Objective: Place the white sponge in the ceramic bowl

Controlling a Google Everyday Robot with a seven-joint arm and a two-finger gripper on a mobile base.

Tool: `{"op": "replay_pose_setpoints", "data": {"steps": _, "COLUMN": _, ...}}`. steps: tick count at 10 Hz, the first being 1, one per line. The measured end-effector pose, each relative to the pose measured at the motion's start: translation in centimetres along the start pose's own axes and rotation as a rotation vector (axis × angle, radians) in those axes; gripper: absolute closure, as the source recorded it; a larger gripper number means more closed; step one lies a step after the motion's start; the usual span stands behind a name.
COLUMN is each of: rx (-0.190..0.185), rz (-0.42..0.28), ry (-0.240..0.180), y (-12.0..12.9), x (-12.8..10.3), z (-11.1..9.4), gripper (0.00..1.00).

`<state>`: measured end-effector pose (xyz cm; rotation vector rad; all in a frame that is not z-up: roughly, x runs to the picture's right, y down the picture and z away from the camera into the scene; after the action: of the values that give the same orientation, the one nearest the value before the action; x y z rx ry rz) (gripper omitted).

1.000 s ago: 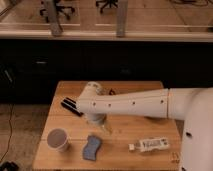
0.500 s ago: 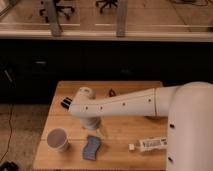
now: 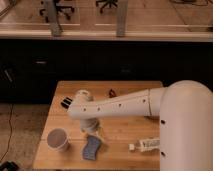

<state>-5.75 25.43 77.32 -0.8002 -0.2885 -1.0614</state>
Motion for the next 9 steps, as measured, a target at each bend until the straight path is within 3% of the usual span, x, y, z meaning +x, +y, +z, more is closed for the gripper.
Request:
{"op": "replay_pose_setpoints", "data": {"steps": 5, "rx": -0.018, "rz": 0.002, "ry": -0.017, "y": -0.1, "x": 0.0, "z": 1.9, "gripper": 0.20}}
{"op": "replay_pose_setpoints", "data": {"steps": 9, "rx": -0.010, "rz": 0.013, "ry": -0.017, "y": 0.3, "x": 0.1, "z": 2.5, "gripper": 0.20}}
